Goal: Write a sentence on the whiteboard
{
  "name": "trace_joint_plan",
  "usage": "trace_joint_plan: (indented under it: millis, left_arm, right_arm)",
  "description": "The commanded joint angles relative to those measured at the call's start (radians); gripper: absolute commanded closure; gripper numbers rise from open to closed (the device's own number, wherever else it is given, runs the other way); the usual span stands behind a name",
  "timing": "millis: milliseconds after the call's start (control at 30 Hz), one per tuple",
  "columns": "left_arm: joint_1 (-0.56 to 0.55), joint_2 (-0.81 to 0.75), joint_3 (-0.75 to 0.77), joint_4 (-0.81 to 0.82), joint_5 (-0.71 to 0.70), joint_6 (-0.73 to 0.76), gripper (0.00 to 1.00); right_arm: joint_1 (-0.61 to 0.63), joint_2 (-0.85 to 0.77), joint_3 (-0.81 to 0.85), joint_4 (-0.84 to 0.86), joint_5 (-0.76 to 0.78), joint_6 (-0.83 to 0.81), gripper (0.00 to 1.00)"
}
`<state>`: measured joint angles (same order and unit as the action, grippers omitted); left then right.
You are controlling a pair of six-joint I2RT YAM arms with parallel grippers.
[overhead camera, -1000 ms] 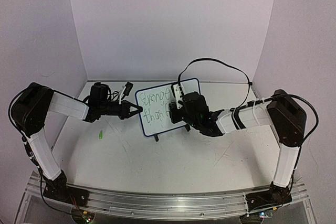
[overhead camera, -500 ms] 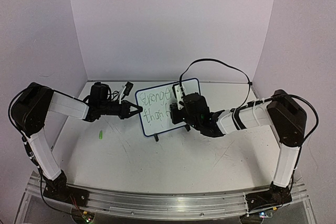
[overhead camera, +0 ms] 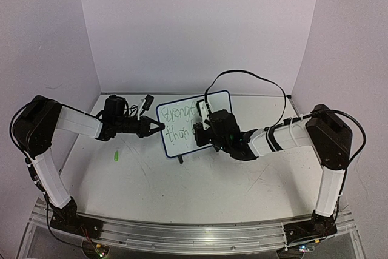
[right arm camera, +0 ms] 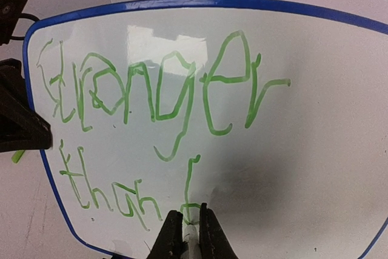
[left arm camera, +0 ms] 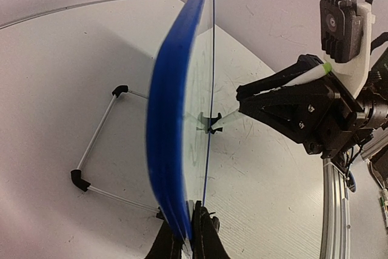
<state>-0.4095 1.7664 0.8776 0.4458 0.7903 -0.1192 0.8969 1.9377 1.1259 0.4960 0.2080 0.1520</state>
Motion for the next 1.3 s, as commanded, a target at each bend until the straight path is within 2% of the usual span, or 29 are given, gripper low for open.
trace_joint_plan:
  millis: [0,133,267,1033,1267]
  left_arm:
    - [0.010,0.019,0.020,-0.056,-0.122,0.111,1.00]
    - [0.009,0.018,0.020,-0.057,-0.126,0.113,1.00]
    - [0.011,0.015,0.013,-0.059,-0.133,0.117,1.00]
    - [0.010,0.016,0.018,-0.068,-0.133,0.118,1.00]
    - [0.011,0.013,0.017,-0.068,-0.134,0.118,1.00]
  right_arm:
    - [0.000,-0.011,0.024,-0.001,-0.014,0.010,1.00]
    - [-0.019,-0.099,-0.030,0.027,-0.065,0.040,1.00]
    - [-0.047,-0.129,-0.050,0.029,-0.051,0.016,1.00]
    - [-0.061,-0.046,0.008,0.018,-0.112,-0.015,1.00]
    - [-0.061,-0.036,0.016,0.017,-0.089,-0.015,1.00]
